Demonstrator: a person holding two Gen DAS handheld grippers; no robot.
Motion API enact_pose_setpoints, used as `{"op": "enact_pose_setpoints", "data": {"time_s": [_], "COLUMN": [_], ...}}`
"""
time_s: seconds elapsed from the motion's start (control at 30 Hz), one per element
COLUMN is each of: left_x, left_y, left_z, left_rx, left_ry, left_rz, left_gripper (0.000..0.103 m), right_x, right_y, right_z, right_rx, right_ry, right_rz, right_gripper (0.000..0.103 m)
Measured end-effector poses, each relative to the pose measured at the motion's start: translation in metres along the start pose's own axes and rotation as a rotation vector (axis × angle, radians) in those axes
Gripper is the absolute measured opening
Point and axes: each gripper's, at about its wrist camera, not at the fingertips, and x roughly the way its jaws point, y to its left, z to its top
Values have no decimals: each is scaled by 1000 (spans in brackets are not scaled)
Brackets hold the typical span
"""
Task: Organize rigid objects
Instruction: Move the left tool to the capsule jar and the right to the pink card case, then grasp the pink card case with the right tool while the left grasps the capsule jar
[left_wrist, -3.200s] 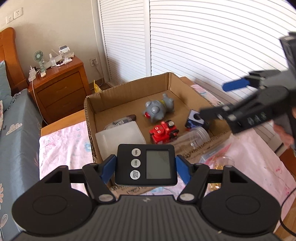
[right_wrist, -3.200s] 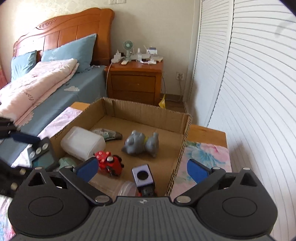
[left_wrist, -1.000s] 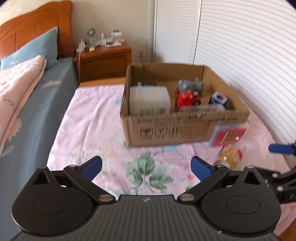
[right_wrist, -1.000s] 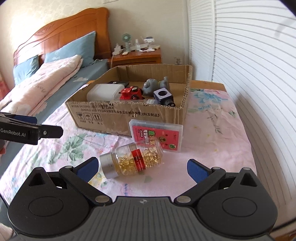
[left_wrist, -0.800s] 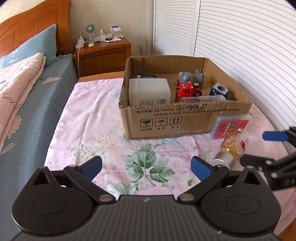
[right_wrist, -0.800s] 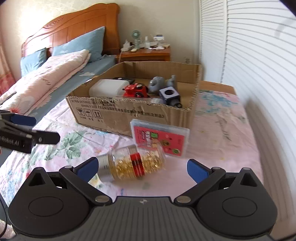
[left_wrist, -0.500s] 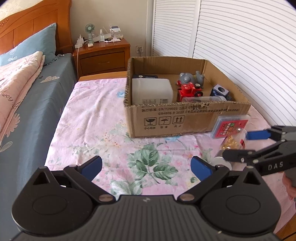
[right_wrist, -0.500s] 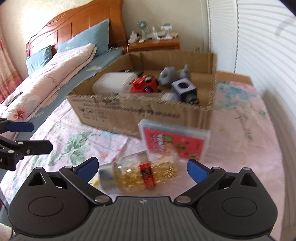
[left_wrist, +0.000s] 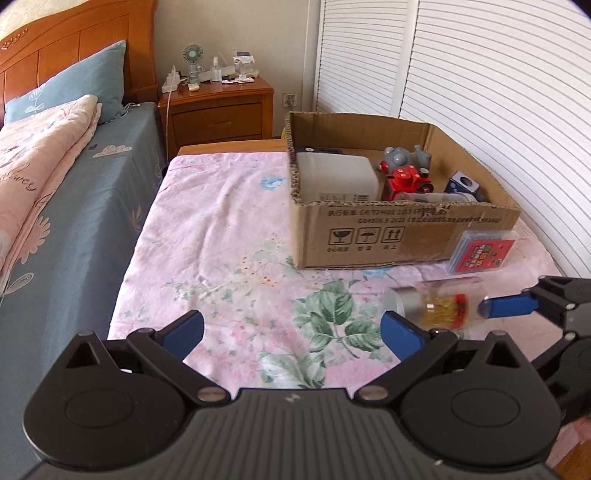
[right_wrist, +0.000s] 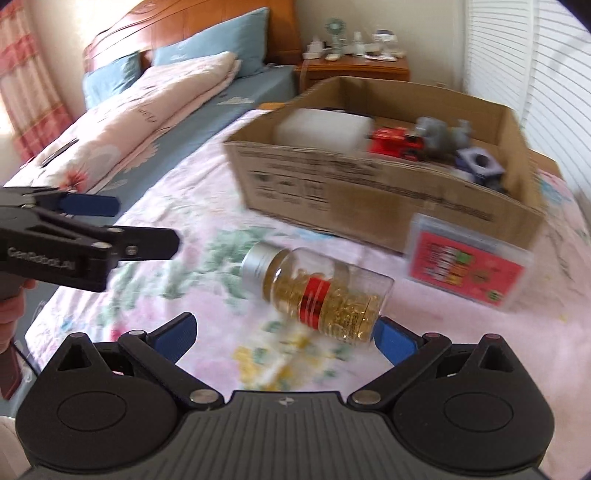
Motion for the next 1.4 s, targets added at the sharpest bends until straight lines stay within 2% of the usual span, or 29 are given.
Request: {"op": "enact_pose_setpoints", "data": {"time_s": [0.1, 0.27, 0.33, 0.53, 0.6, 0.73, 0.87, 1.13, 1.27, 1.4], "left_x": [-1, -2, -1, 5, 7, 7, 5, 10, 8, 7], "left_y": [4, 2, 0, -11, -13, -17, -17, -16, -17, -17], "left_z": [-1, -2, -2, -2, -1, -1, -1, -2, -3, -3], "left_rx": [-10, -8, -2, 23, 22, 27, 27, 22, 25, 26], "left_ry": [1, 5, 6, 22, 29, 34, 34, 52, 52, 49], "left_rz": [5, 3, 1, -17, -22, -21, -13, -16, -21, -25], "left_gripper": [101, 101, 101, 101, 101, 101, 101, 101, 101, 101], "right_x": [5, -1, -10, -39, -42, -36, -22, -27, -34, -39], "right_y": [13, 13, 6, -29, -43, -62, -72, -57, -54, -52], "right_z": [3, 2, 0, -2, 4, 18, 26, 10, 1, -6], "right_rx": [-40, -49, -39, -28, -26, -55, -55, -117, -97, -59], "right_ry": [4, -4, -20, -107, -125, -154, -130, -116, -90, -88], "right_rz": [26, 13, -21, -196, -225, -212, -223, -215, -191, -209], "right_gripper": [103, 103, 103, 103, 103, 103, 103, 103, 103, 103]}}
